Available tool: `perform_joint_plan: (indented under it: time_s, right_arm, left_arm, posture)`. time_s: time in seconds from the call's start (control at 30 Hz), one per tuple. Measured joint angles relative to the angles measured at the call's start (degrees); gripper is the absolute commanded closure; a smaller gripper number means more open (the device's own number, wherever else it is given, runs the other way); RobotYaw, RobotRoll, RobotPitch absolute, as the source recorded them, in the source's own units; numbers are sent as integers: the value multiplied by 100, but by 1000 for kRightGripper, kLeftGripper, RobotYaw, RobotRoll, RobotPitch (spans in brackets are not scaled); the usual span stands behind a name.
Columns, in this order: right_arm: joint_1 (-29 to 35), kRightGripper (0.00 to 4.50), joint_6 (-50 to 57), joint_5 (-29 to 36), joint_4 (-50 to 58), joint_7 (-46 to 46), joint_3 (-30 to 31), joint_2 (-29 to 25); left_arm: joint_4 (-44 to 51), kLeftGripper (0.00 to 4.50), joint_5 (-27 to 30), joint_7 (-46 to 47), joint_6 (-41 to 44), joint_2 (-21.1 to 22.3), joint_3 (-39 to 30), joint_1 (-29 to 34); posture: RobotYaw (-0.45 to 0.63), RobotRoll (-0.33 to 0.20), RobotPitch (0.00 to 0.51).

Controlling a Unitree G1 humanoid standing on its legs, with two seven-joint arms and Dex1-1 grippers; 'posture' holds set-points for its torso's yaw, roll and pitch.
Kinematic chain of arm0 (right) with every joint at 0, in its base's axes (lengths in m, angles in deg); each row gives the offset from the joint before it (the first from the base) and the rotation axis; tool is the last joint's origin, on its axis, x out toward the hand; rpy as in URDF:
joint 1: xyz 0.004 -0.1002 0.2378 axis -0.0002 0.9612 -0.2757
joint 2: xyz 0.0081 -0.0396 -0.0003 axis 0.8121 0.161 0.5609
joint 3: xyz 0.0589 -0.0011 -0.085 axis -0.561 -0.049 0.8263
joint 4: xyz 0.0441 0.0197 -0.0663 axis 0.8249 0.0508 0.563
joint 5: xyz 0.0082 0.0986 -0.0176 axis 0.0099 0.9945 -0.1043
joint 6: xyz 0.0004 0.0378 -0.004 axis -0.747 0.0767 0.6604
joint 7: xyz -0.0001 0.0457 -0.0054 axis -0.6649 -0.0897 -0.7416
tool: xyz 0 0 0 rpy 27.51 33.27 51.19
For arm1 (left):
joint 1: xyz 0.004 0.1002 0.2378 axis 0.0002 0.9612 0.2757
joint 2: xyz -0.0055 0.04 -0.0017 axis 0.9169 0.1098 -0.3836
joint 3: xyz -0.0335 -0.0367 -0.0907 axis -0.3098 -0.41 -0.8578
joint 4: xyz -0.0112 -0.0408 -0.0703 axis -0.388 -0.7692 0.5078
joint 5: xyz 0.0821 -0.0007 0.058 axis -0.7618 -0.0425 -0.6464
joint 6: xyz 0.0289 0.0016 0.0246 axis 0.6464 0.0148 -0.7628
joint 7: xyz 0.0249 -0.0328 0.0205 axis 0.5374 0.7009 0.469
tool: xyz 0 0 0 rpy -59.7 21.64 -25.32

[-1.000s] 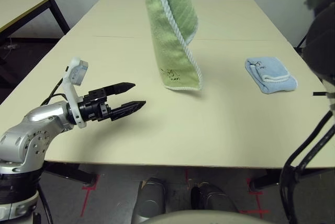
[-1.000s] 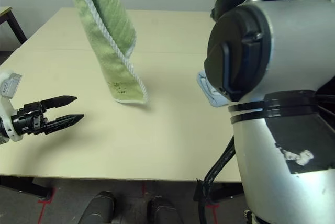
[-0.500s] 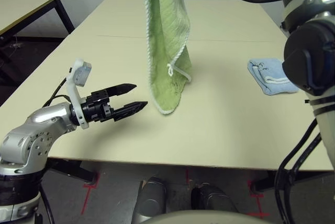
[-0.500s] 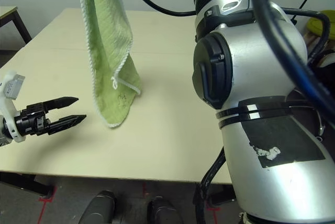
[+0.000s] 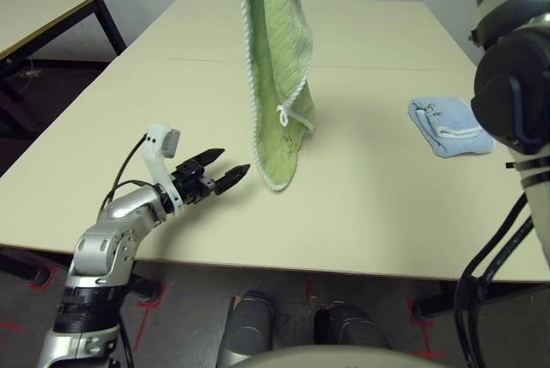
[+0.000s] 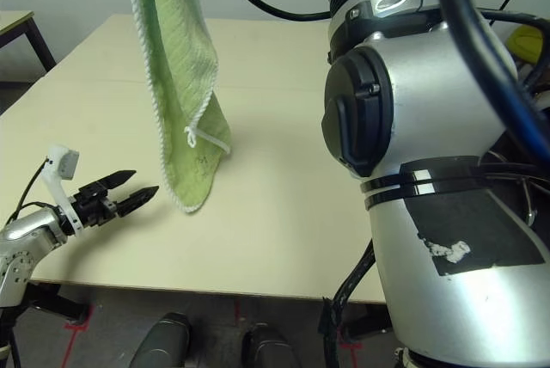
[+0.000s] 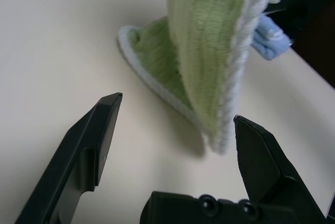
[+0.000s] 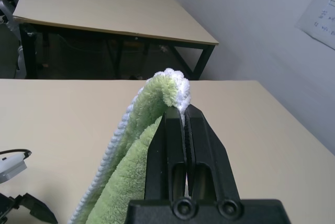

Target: Fold the towel and set it aside.

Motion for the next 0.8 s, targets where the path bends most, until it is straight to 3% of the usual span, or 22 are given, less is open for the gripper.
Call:
perform_joint_plan:
  time_s: [0.2,0.37,0.6,0.8]
  right_arm:
    - [0,4465,0,0,1,1,-6,-34]
    - [0,4465,0,2,2,4,-13,-35]
    - [0,4465,0,26,9,-46,-16,-23]
    - [0,4465,0,26,15,-103,-14,-23]
  left_arm:
    - [286,0,690,-307,316,80,-288,127]
    - [498,0,696,-280,352,159,-183,234]
    - [364,0,160,153,82,-372,365,110]
    - [-60,0,-365,406,-210,-583,626,-114]
  posture:
    - [260,0,61]
    - [263,0,62]
    - [261,0,62]
    - [256,0,64]
